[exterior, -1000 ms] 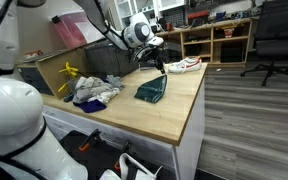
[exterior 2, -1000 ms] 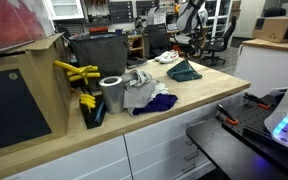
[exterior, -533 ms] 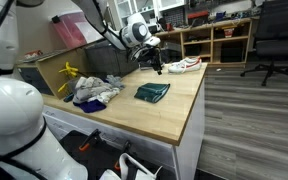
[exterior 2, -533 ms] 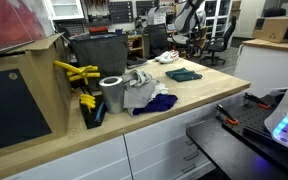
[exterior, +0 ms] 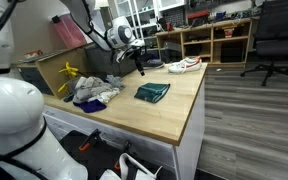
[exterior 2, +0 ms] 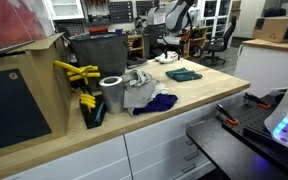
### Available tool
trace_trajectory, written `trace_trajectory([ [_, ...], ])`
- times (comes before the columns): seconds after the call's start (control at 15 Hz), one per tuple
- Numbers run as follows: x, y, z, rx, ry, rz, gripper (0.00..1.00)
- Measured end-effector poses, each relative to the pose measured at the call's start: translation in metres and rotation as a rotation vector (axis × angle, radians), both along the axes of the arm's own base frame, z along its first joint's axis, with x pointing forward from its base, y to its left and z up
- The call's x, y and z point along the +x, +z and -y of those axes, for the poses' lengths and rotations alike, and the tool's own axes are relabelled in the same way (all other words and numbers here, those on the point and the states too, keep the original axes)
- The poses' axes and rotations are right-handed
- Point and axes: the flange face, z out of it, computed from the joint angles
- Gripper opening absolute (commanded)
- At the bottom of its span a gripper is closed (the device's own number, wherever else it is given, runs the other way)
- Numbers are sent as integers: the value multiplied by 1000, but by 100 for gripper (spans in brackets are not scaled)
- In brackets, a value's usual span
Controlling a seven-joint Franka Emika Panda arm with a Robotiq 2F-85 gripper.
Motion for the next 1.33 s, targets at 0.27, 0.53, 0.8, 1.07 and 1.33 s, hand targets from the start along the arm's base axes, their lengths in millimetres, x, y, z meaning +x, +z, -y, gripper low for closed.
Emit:
trace_trajectory([
  [0.27,-19,-6,-17,-7,70,-45,100],
  [0.53,-17,-4,-6,-17,48,-69,100],
  [0.8,-4,4,10,-24,13,-77,100],
  [1.07,14,-1,23,-12,-42,-114,100],
  [1.33,34,-18,41,10,-108,-153,100],
])
